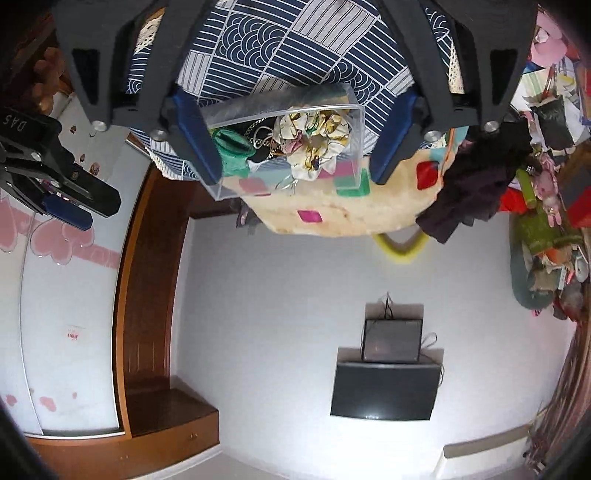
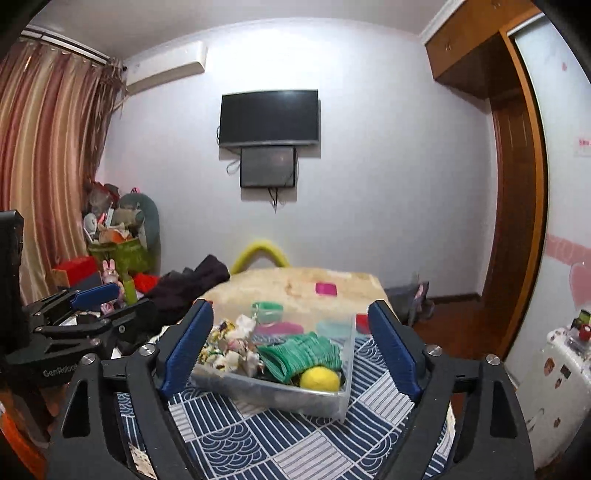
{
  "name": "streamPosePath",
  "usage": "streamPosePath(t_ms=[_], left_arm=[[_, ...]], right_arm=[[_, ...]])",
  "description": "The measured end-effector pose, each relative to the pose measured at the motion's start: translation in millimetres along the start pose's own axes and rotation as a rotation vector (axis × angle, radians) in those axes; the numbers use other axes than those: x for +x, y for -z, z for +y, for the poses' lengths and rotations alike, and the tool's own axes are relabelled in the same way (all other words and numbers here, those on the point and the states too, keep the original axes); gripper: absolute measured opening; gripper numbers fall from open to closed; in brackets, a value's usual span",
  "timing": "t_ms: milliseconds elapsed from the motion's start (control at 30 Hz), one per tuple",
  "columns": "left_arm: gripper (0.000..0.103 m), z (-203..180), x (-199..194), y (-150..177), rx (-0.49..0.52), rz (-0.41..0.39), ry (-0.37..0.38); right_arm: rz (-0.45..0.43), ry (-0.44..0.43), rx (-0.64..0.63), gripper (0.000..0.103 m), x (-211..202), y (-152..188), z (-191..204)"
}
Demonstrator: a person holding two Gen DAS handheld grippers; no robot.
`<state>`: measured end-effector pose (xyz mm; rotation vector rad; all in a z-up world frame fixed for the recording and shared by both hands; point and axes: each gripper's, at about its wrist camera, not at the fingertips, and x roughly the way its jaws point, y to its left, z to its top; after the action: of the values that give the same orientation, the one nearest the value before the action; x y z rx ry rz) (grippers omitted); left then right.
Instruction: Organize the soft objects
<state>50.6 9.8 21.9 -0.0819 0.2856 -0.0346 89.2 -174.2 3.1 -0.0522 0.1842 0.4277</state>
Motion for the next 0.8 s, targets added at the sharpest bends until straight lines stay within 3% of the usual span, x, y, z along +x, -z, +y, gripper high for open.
streamPosePath(t_ms=[100,200,800], left_arm=[[0.098,-3,-9,0,0.011,-0.031,-0.018],[0.101,-6,-15,2,0.024,-0.048,-0.027],[0.102,-4,-14,6,0.008,-0.039,-0.031]], right_arm=[[-0.032,0.024,-0.013,0.099,-6,2,4],[-0.051,0.033,-0.013,0.103,-7,4,7],[-0.036,0.027,0.017,0.103,-11,9,3]])
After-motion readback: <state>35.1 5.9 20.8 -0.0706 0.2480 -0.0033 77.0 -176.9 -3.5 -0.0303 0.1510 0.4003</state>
